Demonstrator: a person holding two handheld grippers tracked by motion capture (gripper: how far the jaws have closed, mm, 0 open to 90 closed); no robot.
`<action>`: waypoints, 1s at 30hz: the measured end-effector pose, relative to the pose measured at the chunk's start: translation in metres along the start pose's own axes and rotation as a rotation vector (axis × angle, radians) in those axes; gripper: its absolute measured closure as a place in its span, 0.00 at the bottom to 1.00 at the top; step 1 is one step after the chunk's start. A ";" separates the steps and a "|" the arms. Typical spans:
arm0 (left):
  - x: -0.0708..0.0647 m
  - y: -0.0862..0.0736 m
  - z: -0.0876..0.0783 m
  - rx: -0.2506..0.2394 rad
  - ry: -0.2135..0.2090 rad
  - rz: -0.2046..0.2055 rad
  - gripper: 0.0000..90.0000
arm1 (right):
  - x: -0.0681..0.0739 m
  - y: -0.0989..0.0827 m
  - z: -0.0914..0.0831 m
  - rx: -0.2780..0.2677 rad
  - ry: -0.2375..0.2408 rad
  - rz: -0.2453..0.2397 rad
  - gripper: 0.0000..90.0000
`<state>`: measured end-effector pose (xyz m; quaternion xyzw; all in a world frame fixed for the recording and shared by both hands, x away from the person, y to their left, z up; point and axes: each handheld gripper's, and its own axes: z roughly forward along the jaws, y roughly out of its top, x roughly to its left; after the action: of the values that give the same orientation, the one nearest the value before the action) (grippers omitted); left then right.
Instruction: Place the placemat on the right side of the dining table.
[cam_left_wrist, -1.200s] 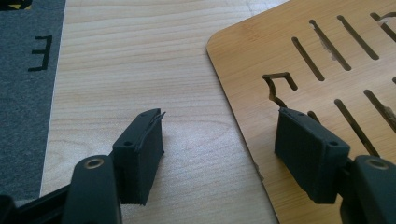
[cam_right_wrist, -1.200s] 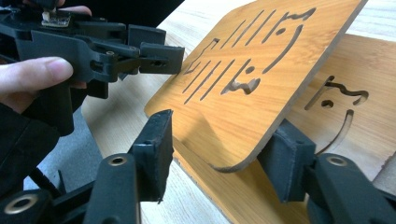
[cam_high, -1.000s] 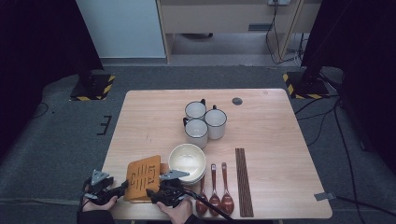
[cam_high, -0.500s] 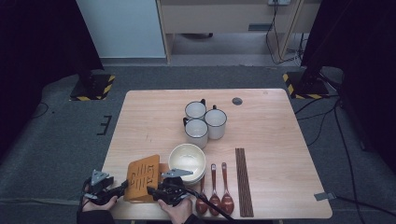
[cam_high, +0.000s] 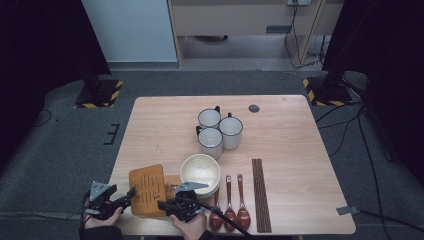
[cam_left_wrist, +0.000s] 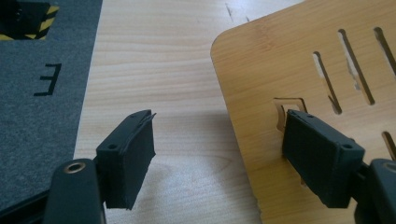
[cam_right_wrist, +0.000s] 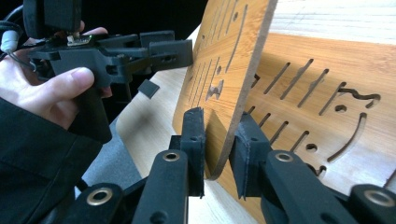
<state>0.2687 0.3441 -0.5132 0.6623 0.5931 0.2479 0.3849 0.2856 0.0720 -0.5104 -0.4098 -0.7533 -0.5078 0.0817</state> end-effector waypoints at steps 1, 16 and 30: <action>0.000 0.000 -0.001 -0.007 0.000 0.001 0.26 | 0.000 0.000 -0.001 0.001 0.007 0.003 0.86; 0.002 0.003 -0.007 -0.081 -0.010 -0.014 0.24 | 0.002 -0.002 -0.002 0.011 0.071 0.029 0.95; 0.002 0.004 -0.011 -0.114 -0.006 -0.017 0.25 | 0.005 -0.003 -0.002 -0.013 0.086 0.044 0.97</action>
<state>0.2631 0.3487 -0.5043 0.6349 0.5824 0.2762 0.4259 0.2794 0.0726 -0.5088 -0.4046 -0.7366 -0.5280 0.1226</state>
